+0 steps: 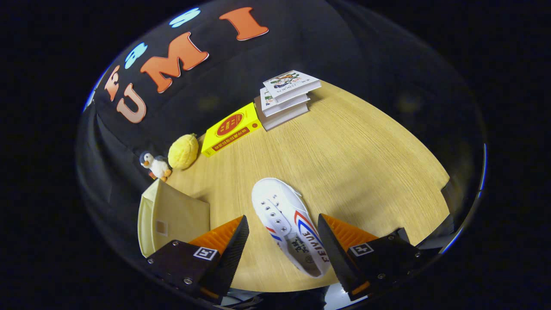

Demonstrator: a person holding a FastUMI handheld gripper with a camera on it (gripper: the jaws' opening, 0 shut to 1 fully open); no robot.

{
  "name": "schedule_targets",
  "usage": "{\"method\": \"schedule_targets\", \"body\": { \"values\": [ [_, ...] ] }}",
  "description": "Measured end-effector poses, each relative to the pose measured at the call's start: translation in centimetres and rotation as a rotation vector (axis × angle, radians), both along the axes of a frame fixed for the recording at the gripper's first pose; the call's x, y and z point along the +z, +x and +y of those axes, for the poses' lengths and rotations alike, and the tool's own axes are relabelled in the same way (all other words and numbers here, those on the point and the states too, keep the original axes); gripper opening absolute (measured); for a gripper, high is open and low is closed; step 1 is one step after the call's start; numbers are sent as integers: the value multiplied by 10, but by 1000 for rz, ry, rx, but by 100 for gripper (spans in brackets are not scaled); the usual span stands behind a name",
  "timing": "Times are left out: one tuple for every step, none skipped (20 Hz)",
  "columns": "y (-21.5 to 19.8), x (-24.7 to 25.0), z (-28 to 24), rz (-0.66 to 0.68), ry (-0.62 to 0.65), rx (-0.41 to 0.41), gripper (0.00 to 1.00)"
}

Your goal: Open the storage box then place both shoes into the box .Put the left shoe in first, then the right shoe, with the right side of both shoes facing outward in a uniform manner.

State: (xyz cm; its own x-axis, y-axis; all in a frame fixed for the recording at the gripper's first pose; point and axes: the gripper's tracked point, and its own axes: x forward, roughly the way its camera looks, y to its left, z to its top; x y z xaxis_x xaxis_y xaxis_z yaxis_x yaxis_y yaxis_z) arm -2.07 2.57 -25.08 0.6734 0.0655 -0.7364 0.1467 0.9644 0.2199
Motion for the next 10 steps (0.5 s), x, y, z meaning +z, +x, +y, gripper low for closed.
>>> {"method": "schedule_targets", "body": {
  "values": [
    [-2,-9,-5,22,-29,18,94],
    [-2,-15,-7,36,-45,36,90],
    [-1,-22,-4,49,-54,51,89],
    [0,-28,-6,63,-66,62,85],
    [0,-37,-8,81,-82,74,84],
    [-1,-43,-10,101,-104,89,81],
    [-4,-49,-12,120,-125,108,78],
    [-5,-55,-12,139,-146,129,74],
    [-6,-60,-13,155,-165,154,72],
    [-5,-65,-14,169,-188,178,67]
  ]
}}
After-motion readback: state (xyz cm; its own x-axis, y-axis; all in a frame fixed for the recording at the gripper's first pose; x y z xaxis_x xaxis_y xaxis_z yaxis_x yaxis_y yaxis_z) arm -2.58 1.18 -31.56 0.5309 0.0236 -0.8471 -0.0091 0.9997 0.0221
